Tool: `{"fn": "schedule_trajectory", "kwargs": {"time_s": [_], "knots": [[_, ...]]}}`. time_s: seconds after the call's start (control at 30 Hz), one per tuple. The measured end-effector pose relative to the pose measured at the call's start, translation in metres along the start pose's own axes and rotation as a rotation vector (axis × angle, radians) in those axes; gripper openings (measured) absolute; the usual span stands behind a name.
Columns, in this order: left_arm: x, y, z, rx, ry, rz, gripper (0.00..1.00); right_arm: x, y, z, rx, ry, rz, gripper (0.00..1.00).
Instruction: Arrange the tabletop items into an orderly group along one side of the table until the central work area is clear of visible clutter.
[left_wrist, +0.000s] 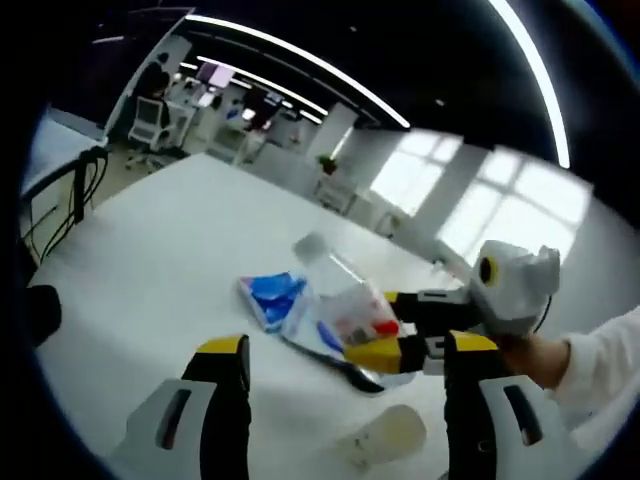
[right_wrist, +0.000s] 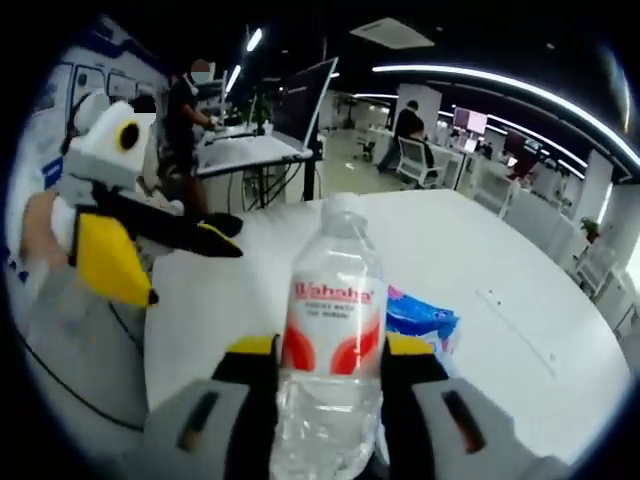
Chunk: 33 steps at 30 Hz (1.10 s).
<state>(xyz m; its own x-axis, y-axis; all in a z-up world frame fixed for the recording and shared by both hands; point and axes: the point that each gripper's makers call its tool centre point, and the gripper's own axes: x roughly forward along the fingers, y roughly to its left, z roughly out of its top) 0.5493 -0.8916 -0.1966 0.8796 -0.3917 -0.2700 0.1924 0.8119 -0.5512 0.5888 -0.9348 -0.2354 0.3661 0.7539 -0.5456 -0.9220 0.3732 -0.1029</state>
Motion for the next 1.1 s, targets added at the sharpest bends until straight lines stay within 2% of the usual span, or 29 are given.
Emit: {"fn": "schedule_trajectory", "kwargs": {"time_s": [0.1,0.2,0.4,0.47,0.6,0.73,0.83,0.97,1.1], "knots": [[0.008,-0.004,0.014,-0.001,-0.012,-0.008,0.75,-0.004,0.001,0.004,-0.005,-0.011,-0.006,0.37],[0.015,-0.010,0.028,0.049,-0.018,-0.016,0.75,-0.009,0.003,0.010,-0.025,-0.046,-0.009,0.37],[0.028,-0.017,0.055,0.017,-0.055,-0.034,0.74,-0.017,0.005,0.018,-0.030,-0.084,-0.024,0.37],[0.033,-0.019,0.060,0.021,-0.055,-0.037,0.74,-0.019,0.005,0.021,-0.034,-0.095,-0.032,0.37],[0.043,-0.021,0.060,0.054,-0.019,-0.030,0.72,-0.023,0.005,0.025,-0.032,-0.118,-0.041,0.37],[0.051,-0.027,0.069,0.022,-0.029,-0.049,0.70,-0.026,0.005,0.029,-0.035,-0.138,-0.050,0.37],[0.055,-0.030,0.068,0.022,-0.016,-0.055,0.65,-0.029,0.003,0.033,-0.025,-0.153,-0.058,0.38],[0.056,-0.038,0.071,-0.022,-0.020,-0.093,0.49,-0.034,0.004,0.036,-0.024,-0.166,-0.064,0.38],[0.055,-0.038,0.074,-0.030,-0.040,-0.072,0.33,-0.038,0.009,0.036,-0.027,-0.176,-0.056,0.38]]}}
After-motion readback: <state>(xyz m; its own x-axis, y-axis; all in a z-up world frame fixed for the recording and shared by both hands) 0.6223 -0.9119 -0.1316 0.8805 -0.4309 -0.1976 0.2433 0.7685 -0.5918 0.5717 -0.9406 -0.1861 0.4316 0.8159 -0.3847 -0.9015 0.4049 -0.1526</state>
